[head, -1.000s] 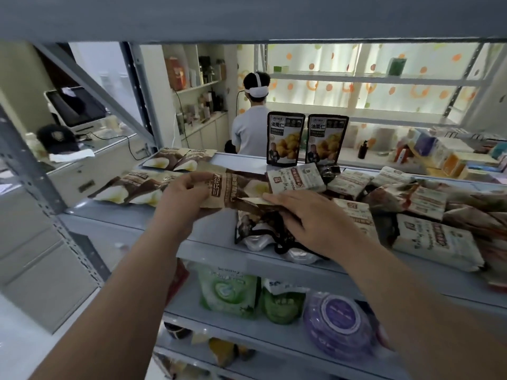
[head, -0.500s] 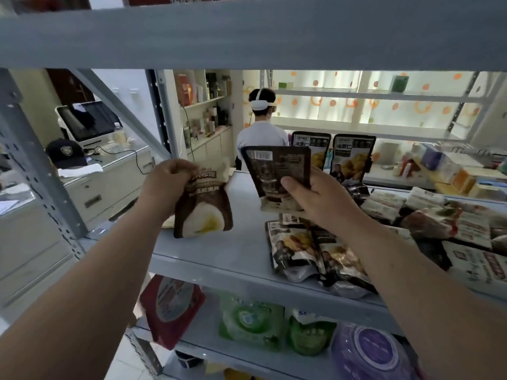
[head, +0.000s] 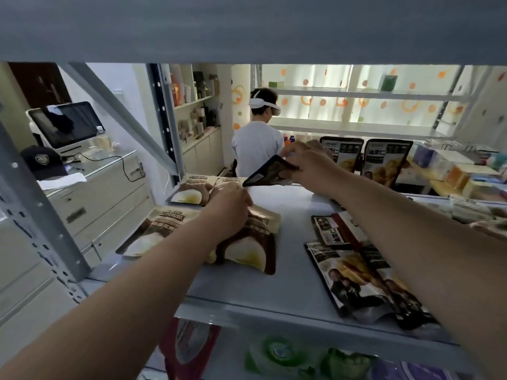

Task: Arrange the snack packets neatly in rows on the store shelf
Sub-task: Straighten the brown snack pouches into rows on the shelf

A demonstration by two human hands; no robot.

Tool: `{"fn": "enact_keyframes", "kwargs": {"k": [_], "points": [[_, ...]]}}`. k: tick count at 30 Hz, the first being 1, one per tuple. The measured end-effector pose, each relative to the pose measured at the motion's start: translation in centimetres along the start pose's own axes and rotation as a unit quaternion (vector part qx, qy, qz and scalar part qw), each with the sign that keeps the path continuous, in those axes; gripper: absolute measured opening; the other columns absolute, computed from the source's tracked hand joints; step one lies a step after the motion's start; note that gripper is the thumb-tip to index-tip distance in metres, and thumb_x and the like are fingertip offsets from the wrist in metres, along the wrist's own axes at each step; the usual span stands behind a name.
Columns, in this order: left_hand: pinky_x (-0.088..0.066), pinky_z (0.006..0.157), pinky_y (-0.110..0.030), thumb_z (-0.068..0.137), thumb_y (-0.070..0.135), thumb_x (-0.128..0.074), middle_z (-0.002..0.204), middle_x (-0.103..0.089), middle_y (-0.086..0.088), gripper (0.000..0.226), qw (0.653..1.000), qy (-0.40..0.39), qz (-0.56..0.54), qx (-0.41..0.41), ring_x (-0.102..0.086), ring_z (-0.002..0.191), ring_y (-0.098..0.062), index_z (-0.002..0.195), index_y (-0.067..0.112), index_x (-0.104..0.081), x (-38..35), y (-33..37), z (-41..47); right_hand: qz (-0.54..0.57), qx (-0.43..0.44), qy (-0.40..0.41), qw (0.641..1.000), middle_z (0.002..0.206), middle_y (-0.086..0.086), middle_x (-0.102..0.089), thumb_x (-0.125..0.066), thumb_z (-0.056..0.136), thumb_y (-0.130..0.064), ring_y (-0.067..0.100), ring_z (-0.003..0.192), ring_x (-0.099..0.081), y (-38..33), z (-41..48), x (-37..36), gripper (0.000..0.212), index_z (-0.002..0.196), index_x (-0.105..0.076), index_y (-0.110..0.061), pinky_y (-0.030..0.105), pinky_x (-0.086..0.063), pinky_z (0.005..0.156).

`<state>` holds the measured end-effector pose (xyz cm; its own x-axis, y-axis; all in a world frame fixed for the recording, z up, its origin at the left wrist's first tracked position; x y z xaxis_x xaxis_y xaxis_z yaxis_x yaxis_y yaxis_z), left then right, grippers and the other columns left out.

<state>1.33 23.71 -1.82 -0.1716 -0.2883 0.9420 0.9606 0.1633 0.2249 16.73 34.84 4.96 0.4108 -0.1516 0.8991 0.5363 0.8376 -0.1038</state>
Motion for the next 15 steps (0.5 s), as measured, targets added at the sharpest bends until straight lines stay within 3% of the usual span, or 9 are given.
{"fn": "enact_keyframes", "kwargs": {"k": [6, 9, 10, 12, 15], "points": [[-0.047, 0.087, -0.031, 0.089, 0.030, -0.056, 0.112, -0.059, 0.000, 0.019, 0.995, 0.022, -0.026, -0.090, -0.057, 0.104, -0.019, 0.100, 0.023, -0.069, 2.1, 0.1, -3.3, 0.018, -0.018, -0.019, 0.999, 0.114, -0.002, -0.061, -0.065, 0.091, -0.021, 0.028, 0.109, -0.044, 0.9, 2.9, -4.0, 0.016, 0.100, -0.076, -0.014, 0.030, -0.027, 0.088], [-0.052, 0.083, -0.035, 0.083, 0.040, -0.049, 0.115, -0.056, 0.007, 0.032, 0.990, -0.044, -0.047, -0.127, -0.058, 0.100, -0.016, 0.110, 0.032, -0.066, 2.1, 1.5, -6.0, 0.008, -0.023, -0.057, 0.998, 0.103, 0.001, -0.062, -0.050, 0.093, -0.040, 0.027, 0.100, -0.055, 1.9, 3.3, -6.1, 0.032, 0.101, -0.075, -0.020, 0.040, -0.045, 0.090], [-0.053, 0.083, -0.035, 0.082, 0.041, -0.046, 0.118, -0.056, 0.010, 0.037, 0.988, -0.067, -0.044, -0.135, -0.058, 0.101, -0.015, 0.114, 0.035, -0.063, 1.8, 1.8, -6.5, 0.013, -0.018, -0.075, 0.997, 0.103, 0.000, -0.063, -0.049, 0.094, -0.041, 0.025, 0.100, -0.057, 1.9, 3.1, -6.5, 0.032, 0.107, -0.074, -0.024, 0.042, -0.047, 0.091], [-0.053, 0.085, -0.037, 0.083, 0.039, -0.046, 0.123, -0.055, 0.011, 0.040, 0.985, -0.091, -0.029, -0.146, -0.059, 0.102, -0.018, 0.120, 0.036, -0.060, 1.0, 2.2, -7.2, 0.015, 0.003, -0.117, 0.993, 0.117, -0.001, -0.065, -0.055, 0.098, -0.024, 0.020, 0.109, -0.056, 1.3, 2.5, -6.9, 0.028, 0.121, -0.070, -0.031, 0.035, -0.043, 0.098], [-0.050, 0.088, -0.036, 0.089, 0.033, -0.047, 0.129, -0.055, 0.007, 0.038, 0.983, -0.081, -0.023, -0.163, -0.058, 0.105, -0.022, 0.124, 0.031, -0.061, 0.7, 2.7, -7.7, -0.018, 0.011, -0.204, 0.979, 0.133, -0.006, -0.057, -0.050, 0.101, -0.013, 0.013, 0.123, -0.050, 1.1, 1.7, -7.3, 0.041, 0.132, -0.061, -0.038, 0.023, -0.032, 0.103]]}}
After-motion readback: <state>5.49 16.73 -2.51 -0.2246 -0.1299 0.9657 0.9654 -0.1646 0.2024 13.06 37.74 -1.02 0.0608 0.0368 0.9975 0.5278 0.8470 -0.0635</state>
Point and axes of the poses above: each hand's wrist, its own z-axis towards the middle knuckle, its own x-axis out of the back of the hand, y = z × x, the point moved 5 cm from there along z, towards the middle knuckle
